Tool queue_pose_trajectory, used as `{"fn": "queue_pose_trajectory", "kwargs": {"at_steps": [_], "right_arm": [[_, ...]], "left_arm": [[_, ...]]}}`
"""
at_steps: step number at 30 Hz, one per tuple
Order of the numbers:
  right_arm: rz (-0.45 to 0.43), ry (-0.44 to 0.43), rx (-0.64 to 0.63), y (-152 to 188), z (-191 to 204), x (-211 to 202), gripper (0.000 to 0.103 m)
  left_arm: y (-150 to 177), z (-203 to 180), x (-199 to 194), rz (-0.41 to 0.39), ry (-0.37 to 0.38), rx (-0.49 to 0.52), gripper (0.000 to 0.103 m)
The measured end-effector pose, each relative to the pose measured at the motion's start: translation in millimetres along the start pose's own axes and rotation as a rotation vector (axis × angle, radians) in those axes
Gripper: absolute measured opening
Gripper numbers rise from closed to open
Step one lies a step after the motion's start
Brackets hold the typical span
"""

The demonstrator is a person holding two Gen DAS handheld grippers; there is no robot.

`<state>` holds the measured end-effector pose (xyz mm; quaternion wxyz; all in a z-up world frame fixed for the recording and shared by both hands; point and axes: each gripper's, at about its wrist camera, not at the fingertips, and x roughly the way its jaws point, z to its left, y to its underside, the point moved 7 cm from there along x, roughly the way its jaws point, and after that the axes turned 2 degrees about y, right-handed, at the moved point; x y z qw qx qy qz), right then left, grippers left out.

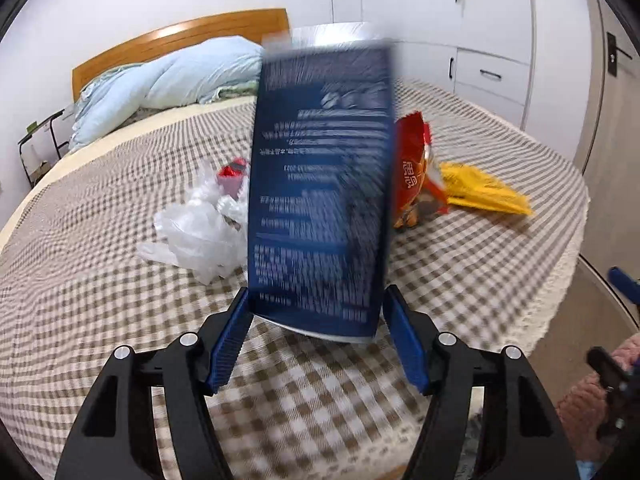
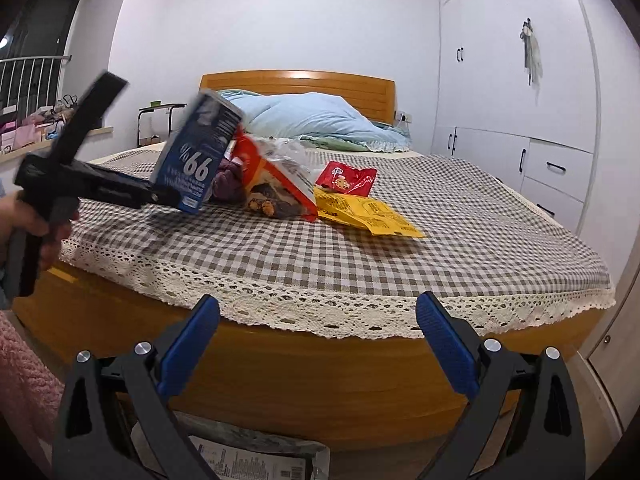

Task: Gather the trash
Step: 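Grasp the blue printed box on the bed with the left gripper and lift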

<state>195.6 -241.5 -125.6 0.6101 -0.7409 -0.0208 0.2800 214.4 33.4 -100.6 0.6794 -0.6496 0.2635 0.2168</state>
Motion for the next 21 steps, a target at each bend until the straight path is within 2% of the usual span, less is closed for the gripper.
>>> {"fn": "queue_pose_trajectory", "kwargs": {"at_steps": [5, 13, 17, 21], "right_arm": [[-0.002, -0.004, -0.006, 0.7, 2.3, -3.4, 0.094], [0.005, -0.002, 0.0, 1.9, -0.8, -4.0, 0.094], [0.007, -0.004, -0.002, 2.4, -0.7, -3.7, 0.094], [0.012, -0.009, -0.01, 3.5, 1.5, -3.5, 0.094]], "left_arm": [[-5.9, 4.5, -21.4, -0.014, 0.033, -0.022, 0.063], [-11.1, 15.9, -41.2, -0.061, 0.047, -0.175, 0.063], [-6.8, 18.8, -49.6, -0.088, -0.023, -0.192, 0.063], [-1.7, 19.7, -35.5, -0.051, -0.048, -0.221, 0.063]]}}
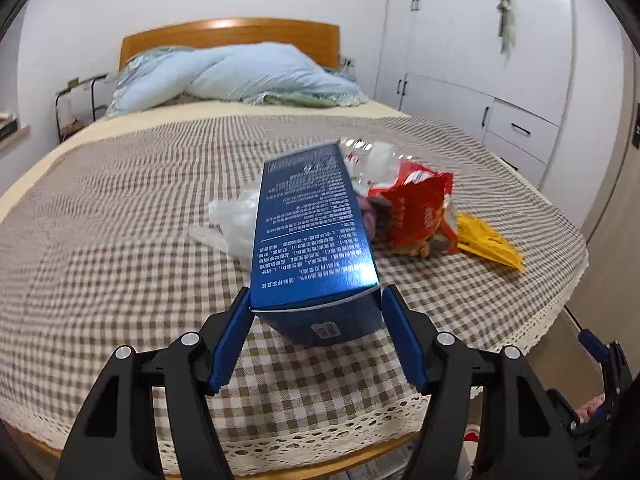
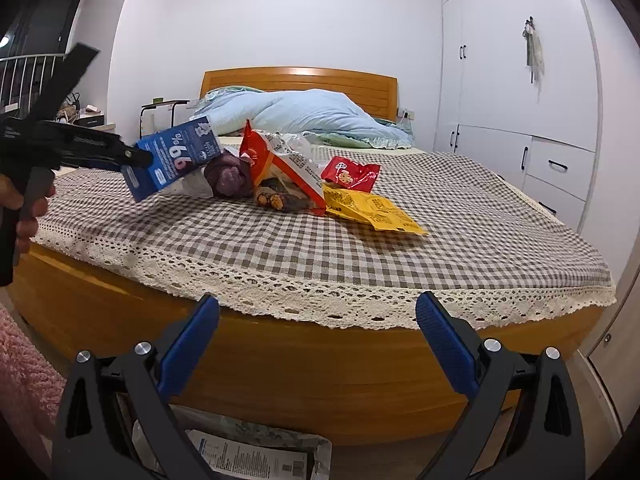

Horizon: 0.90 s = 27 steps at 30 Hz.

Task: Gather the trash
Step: 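Grasp the blue printed box on the bed with the left gripper and lift, then grasp the clear Santa-print plastic bottle with the right gripper while the left holds the box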

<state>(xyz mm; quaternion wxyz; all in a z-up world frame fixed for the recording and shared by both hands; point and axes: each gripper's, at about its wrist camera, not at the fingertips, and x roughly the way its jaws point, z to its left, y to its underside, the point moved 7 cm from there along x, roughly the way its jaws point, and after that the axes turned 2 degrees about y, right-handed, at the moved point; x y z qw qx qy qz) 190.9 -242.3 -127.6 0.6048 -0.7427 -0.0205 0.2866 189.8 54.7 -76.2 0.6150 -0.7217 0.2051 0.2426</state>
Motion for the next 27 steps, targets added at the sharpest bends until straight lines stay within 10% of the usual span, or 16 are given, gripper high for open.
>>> {"fn": "queue_pose_trajectory", "kwargs": {"at_steps": [21, 27], "right_arm": [[0.026, -0.014, -0.001, 3.8, 5.1, 5.5, 0.094], [-0.011, -0.032, -0.093, -61.3, 6.3, 22.7, 0.094]], "left_arm": [[30.8, 2.3, 11.6, -0.087, 0.003, -0.111, 0.058], [-10.4, 4.0, -17.4, -0.158, -0.013, -0.031, 0.057]]}}
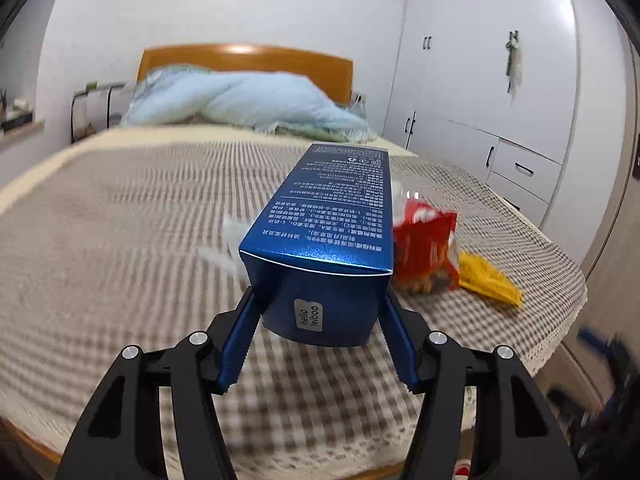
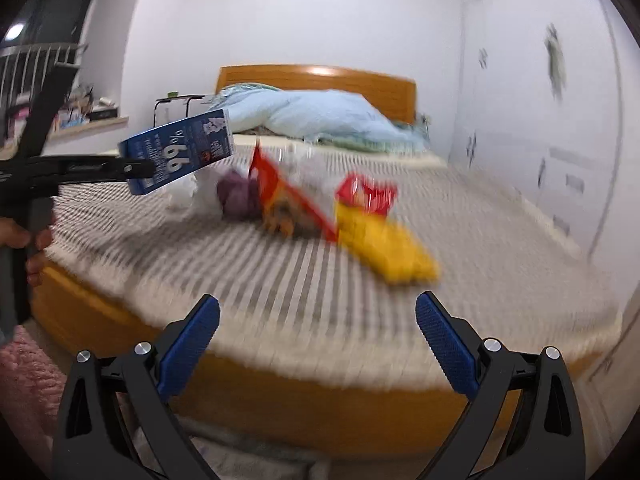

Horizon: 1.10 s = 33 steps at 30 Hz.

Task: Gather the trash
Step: 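Grasp the clear Santa-print plastic bottle with the right gripper while the left holds the box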

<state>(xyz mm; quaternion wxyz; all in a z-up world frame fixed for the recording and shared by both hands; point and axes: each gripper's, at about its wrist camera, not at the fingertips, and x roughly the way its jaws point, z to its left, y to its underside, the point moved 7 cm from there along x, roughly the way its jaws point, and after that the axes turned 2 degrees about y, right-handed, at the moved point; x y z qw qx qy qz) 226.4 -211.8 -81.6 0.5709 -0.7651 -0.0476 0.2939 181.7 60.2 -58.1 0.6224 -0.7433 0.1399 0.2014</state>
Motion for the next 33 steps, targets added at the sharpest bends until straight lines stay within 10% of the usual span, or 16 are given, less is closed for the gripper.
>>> {"fn": "queue_pose_trajectory", "kwargs": {"at_steps": [9, 20, 22, 27, 33], "right_arm": [[0.131, -0.004, -0.416, -154.5, 48.6, 120.8, 0.094], [0.54, -0.034, -0.636, -132.3, 101.7, 303.4, 0.09], [0.53, -0.048, -0.599, -139.5, 102.5, 305.6, 0.059], [0.403, -0.053, -0.515, -161.0, 86.5, 277.6, 0.058], [0.137, -0.248, -0.057, -195.7, 44.7, 208.2, 0.058]], "left_arm": [[-54.1, 36.0, 23.7, 0.001, -0.068, 0.058, 0.057], [-74.3, 97.8, 73.6, 0.049, -0.118, 0.007, 0.057], [-75.6, 103.0, 74.5, 0.05, -0.118, -0.006, 0.057], [-73.0, 108.3, 76.5, 0.059, -0.103, -0.031, 0.057], [-70.1, 95.6, 66.8, 0.044, -0.08, -0.021, 0.057]]}}
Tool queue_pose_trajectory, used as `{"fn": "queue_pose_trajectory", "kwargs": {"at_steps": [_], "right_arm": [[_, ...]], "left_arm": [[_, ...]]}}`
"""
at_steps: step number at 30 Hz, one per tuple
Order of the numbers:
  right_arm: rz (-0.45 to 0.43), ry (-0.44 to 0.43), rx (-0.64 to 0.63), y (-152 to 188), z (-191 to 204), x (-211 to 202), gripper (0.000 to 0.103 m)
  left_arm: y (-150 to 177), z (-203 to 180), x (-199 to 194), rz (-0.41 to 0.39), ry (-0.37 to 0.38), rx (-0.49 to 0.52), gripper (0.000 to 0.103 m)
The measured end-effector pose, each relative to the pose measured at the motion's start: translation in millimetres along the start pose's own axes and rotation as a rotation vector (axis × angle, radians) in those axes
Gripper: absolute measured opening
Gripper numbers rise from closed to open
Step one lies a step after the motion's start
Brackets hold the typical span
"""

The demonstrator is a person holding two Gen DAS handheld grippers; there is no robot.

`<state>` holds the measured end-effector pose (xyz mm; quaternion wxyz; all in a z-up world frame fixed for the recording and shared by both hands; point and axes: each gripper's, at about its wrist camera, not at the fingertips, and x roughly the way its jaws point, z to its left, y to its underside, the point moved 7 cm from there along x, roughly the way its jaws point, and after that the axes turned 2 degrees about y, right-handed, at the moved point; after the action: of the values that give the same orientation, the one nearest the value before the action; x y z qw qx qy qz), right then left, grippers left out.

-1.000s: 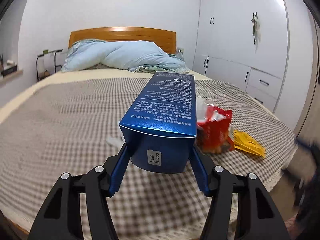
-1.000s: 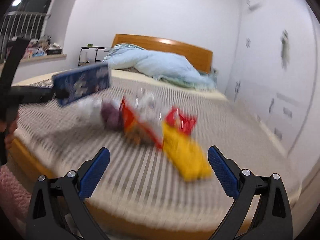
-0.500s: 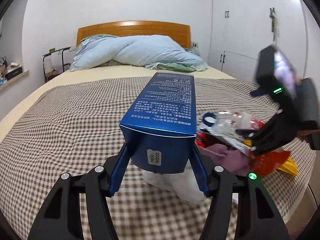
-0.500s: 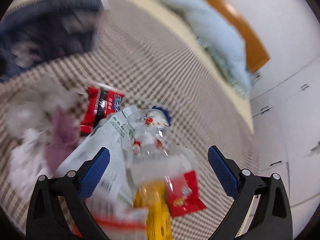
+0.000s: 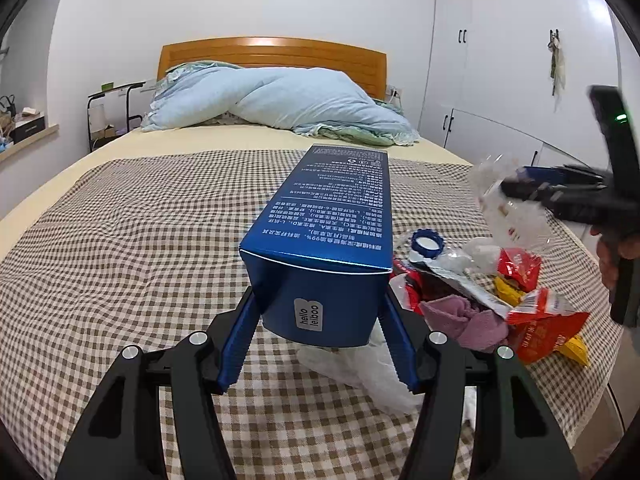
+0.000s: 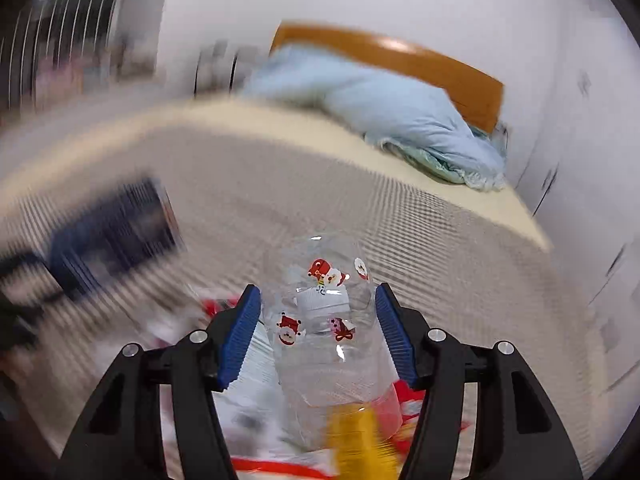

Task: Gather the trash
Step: 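Grasp the clear Santa-print plastic bottle with the right gripper while the left holds the box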

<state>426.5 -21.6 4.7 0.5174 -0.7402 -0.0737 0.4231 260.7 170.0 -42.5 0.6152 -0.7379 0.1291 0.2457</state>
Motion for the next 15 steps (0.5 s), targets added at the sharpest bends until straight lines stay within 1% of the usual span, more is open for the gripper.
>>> {"fn": "queue_pose_trajectory", "kwargs": {"at_steps": [2, 3, 4, 6, 7, 11, 15], "right_arm": [[-0.065, -0.042, 0.104, 5.0, -9.7, -18.6, 0.059], [-0.078, -0.057, 0.141, 5.9, -12.0, -23.0, 0.059], [-0.095, -0.099, 0.209, 12.2, -16.8, -30.9, 0.059], [-0.118, -0.115, 0.265, 14.7, -21.3, -40.5, 0.059], [-0.128, -0.112, 0.278, 15.5, -21.5, -46.0, 0.059], [-0.147, -0.064, 0.255, 13.8, -19.9, -52.9, 0.059], [-0.204, -0.018, 0.22, 1.5, -18.3, -66.1, 0.059]], "left_arm": [[2.4, -4.5, -3.3, -0.005, 0.009, 0.005, 0.057], [1.6, -5.6, -3.3, -0.004, 0.013, 0.01, 0.057], [1.7, -7.7, -3.7, -0.004, 0.017, 0.012, 0.057], [4.5, -14.4, -5.0, -0.001, 0.026, 0.018, 0.057], [4.3, -15.8, -4.9, 0.0, 0.029, 0.021, 0.057], [2.9, -24.1, -6.7, -0.008, 0.045, 0.034, 0.057], [2.5, -28.9, -11.1, -0.022, 0.055, 0.033, 0.057]]}}
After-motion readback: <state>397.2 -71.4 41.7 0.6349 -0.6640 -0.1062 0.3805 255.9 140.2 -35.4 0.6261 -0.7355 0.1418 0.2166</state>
